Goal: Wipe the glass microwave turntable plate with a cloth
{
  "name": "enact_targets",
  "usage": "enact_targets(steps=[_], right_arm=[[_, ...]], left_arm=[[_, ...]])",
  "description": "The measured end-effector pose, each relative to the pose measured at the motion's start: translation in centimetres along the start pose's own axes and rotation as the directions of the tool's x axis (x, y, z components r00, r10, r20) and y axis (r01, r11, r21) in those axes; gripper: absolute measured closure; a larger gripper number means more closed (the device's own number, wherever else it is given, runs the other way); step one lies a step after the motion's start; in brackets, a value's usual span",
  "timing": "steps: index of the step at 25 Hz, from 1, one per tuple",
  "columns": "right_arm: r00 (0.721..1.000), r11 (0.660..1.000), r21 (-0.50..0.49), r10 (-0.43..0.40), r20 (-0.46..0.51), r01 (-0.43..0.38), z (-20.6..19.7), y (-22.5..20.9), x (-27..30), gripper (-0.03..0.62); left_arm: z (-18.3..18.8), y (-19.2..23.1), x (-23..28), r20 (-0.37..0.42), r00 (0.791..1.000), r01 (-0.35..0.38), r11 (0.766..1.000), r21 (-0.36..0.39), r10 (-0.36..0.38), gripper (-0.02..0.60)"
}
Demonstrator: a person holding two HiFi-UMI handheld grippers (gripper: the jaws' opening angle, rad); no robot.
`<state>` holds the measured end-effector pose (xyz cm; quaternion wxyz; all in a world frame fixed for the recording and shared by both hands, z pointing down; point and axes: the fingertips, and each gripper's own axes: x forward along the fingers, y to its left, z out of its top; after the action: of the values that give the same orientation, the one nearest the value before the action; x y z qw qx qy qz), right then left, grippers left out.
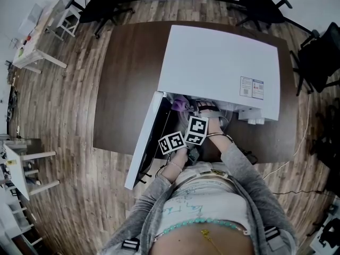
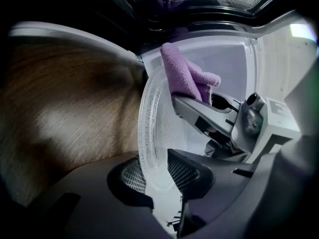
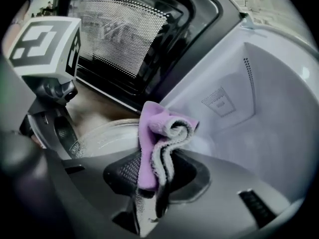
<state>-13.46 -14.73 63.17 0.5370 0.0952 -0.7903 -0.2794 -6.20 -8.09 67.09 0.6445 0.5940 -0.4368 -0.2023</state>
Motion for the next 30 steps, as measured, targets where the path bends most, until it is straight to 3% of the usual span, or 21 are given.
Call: enact_targets(steps=[9,22,30], right_arm=[[0.999,0.992,0.121,-0.041,-0.018,0.043,-1.6,-2.1,0.5,0.473],[0.986,0.967,0.201,-0.143,-0.084,0.157,-4.3,-4.2,0.0,0.473],[0.976,0.948,0.256,-0.152,-0.158,0.190,-7.2,-4.6,-0.6,0.473]], left_arm=[[0.1,-0.4,0.1,0.005,1.000,0.005,1.000,0.017,-0.005,0.482],[0.1,-0.4,0.0,0.002,1.000,0.012,1.000,-0.001,-0.012,0.483],[0.0,-0.3,0.0,-0.005,1.000,0.008,1.000,-0.010,-0.008,0.483]])
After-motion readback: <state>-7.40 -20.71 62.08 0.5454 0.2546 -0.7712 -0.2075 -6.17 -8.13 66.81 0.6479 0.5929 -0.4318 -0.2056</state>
